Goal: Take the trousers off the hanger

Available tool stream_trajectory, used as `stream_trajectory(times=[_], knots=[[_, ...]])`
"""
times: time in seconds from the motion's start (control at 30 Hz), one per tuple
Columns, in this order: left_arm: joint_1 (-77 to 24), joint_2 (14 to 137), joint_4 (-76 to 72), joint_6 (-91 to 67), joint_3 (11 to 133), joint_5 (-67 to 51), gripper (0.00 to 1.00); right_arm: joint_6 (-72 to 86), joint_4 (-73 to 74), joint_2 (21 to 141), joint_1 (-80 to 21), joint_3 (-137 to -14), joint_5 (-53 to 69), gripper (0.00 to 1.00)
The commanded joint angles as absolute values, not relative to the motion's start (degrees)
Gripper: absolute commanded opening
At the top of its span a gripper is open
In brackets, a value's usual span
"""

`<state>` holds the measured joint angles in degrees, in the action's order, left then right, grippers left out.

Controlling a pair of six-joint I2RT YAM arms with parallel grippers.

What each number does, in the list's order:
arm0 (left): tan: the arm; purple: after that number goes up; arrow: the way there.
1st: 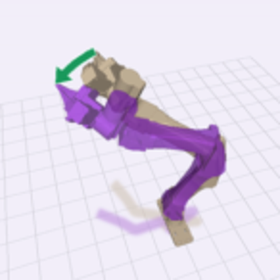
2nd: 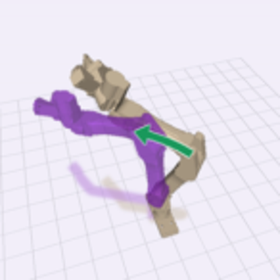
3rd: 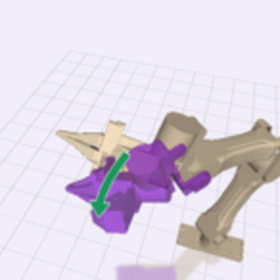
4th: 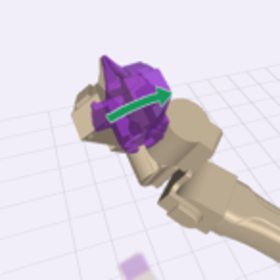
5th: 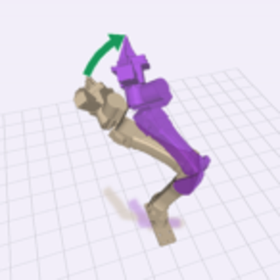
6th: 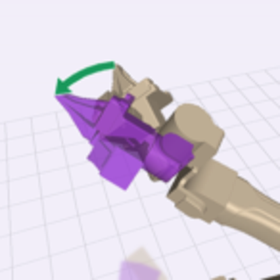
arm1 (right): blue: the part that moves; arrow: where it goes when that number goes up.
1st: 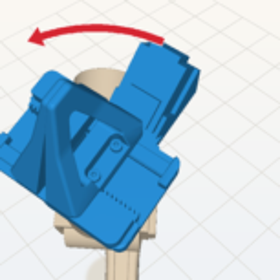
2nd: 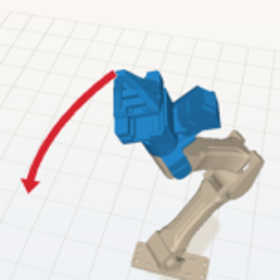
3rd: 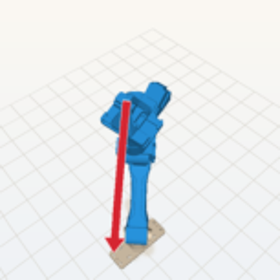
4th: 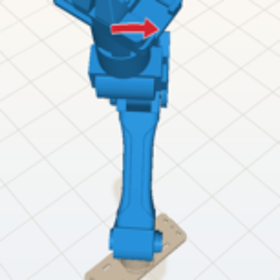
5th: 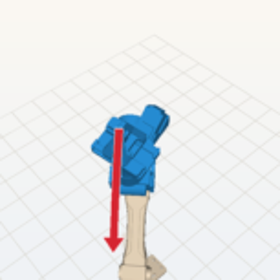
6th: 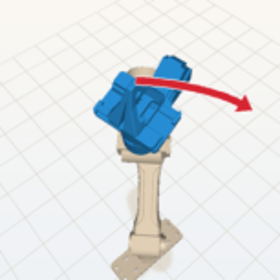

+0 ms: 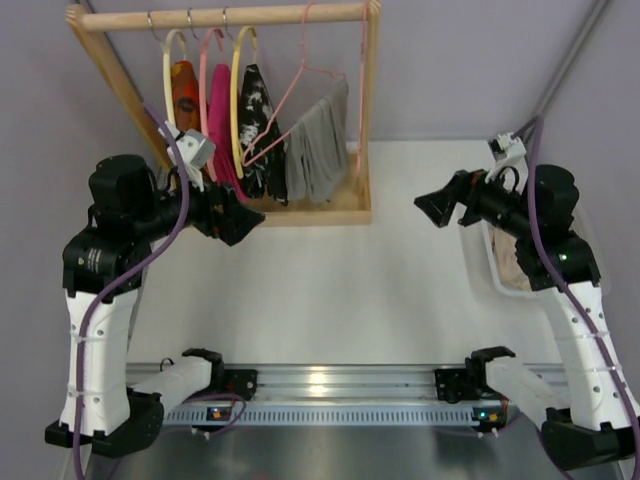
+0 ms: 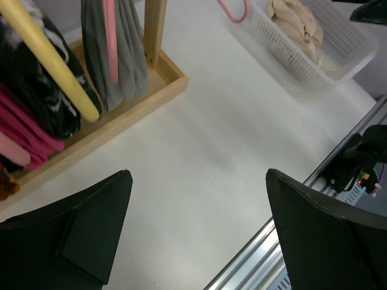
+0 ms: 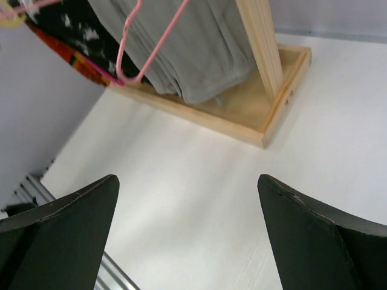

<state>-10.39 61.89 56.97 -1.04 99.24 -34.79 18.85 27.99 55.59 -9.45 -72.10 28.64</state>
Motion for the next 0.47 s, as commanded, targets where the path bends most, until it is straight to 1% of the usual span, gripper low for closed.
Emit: stream_trajectory(times=[0.0,0.2,0.33,0.43], knots=[[-10.20,58.45,65.82,4.65,94.85,-28.40,0.99,7.57,35.23,49.14,-9.05,-68.48,31.11,0.99],[-10.20,53.97,66.71,7.82,86.41,-22.95,0.99,-1.21,40.25,39.21,-9.05,-60.83,28.48,1.00],[-10.20,54.05,66.80,7.91,85.08,-20.31,0.99,-3.86,43.06,34.81,-9.14,-58.71,27.60,0.99],[-10.20,55.02,66.88,6.33,85.51,-18.64,0.99,-4.13,43.59,34.10,-8.88,-58.88,27.25,1.00]])
